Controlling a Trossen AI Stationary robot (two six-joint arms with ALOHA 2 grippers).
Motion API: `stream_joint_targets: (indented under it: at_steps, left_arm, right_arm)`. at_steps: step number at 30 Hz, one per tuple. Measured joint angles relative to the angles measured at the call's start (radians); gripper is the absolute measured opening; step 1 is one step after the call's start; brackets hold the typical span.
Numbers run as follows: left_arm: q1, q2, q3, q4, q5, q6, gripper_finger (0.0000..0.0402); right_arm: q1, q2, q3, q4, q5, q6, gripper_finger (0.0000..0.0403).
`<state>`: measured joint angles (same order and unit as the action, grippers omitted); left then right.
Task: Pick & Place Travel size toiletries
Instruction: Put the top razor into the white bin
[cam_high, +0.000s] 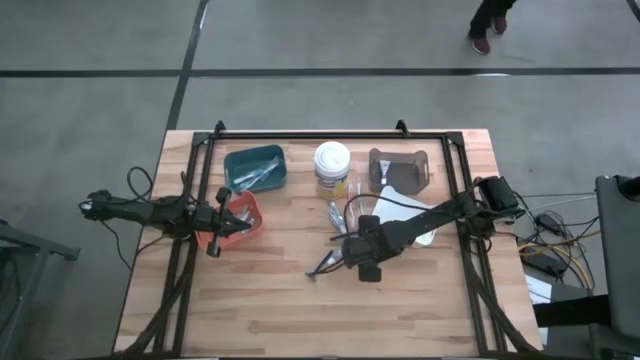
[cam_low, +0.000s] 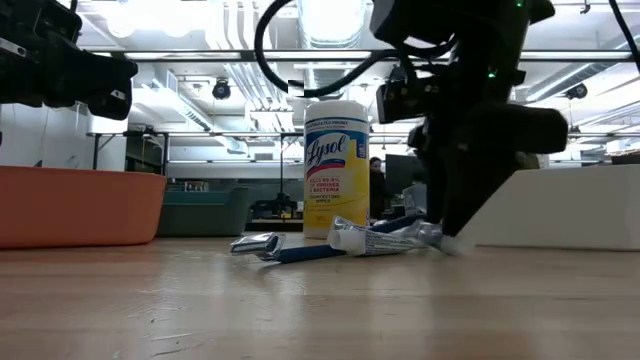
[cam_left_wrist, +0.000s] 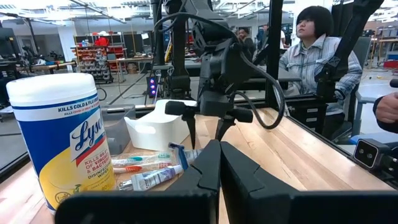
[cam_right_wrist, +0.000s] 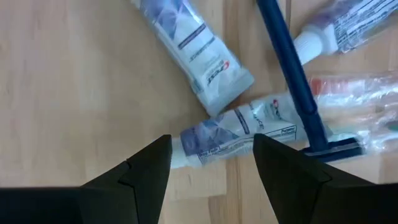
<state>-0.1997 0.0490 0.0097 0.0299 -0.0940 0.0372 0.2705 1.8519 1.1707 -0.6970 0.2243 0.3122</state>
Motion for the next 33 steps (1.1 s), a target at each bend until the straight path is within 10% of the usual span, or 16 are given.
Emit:
stream_joint_targets:
  at_steps: [33]
  left_arm:
    - [0.0, 0.0, 0.0, 0.0, 0.0, 0.0, 0.0007]
  right_arm:
    - [-0.105, 0.002, 0.051, -0.034, -0.067, 0.192, 0.0224]
